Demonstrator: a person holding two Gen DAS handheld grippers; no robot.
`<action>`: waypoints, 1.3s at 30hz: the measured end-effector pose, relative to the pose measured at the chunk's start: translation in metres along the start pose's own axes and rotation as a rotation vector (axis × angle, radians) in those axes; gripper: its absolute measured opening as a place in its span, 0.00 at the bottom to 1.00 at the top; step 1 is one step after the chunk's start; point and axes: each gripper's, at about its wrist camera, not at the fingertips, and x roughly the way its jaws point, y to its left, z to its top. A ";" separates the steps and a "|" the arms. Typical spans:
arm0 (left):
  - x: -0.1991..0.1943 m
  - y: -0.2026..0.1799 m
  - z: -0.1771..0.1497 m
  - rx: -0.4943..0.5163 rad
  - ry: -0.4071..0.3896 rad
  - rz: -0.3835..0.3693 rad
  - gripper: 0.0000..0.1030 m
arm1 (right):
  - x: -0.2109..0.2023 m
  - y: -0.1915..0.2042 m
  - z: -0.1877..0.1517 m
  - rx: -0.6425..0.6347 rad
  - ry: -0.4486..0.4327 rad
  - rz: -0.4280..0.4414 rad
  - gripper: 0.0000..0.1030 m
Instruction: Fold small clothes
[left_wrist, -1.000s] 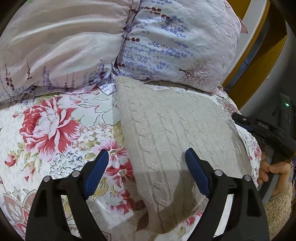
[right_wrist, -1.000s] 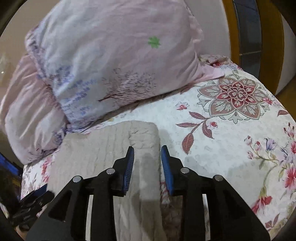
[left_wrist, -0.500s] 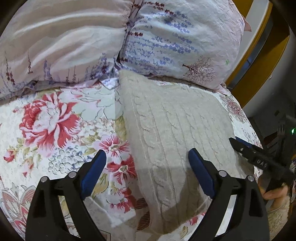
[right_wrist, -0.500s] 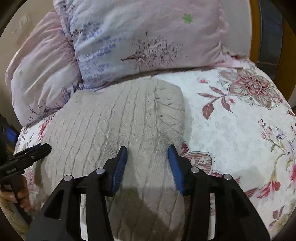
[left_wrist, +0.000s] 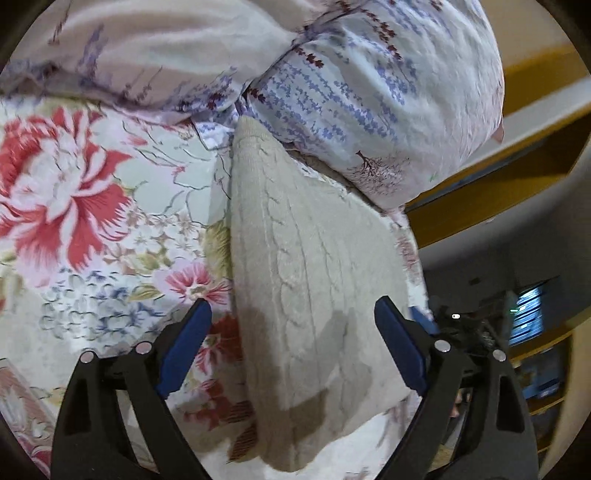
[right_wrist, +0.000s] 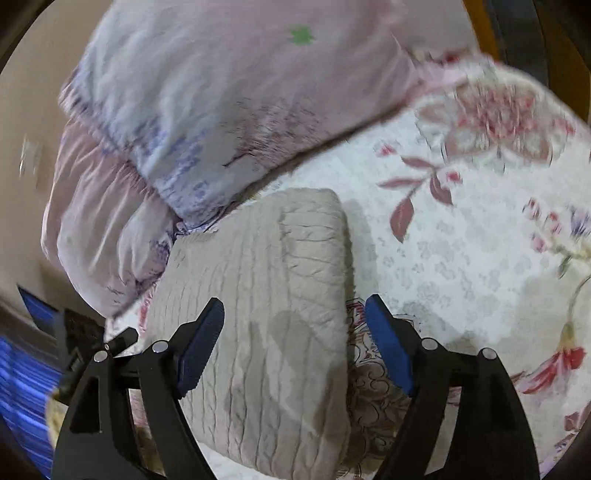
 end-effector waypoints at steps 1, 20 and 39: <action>0.002 0.001 0.002 -0.012 0.007 -0.013 0.83 | 0.004 -0.004 0.002 0.019 0.016 0.014 0.78; 0.031 0.007 0.012 -0.075 0.051 -0.119 0.40 | 0.053 -0.009 -0.003 0.065 0.157 0.289 0.32; -0.097 0.070 -0.002 -0.046 -0.074 0.093 0.43 | 0.104 0.144 -0.063 -0.323 0.109 0.110 0.33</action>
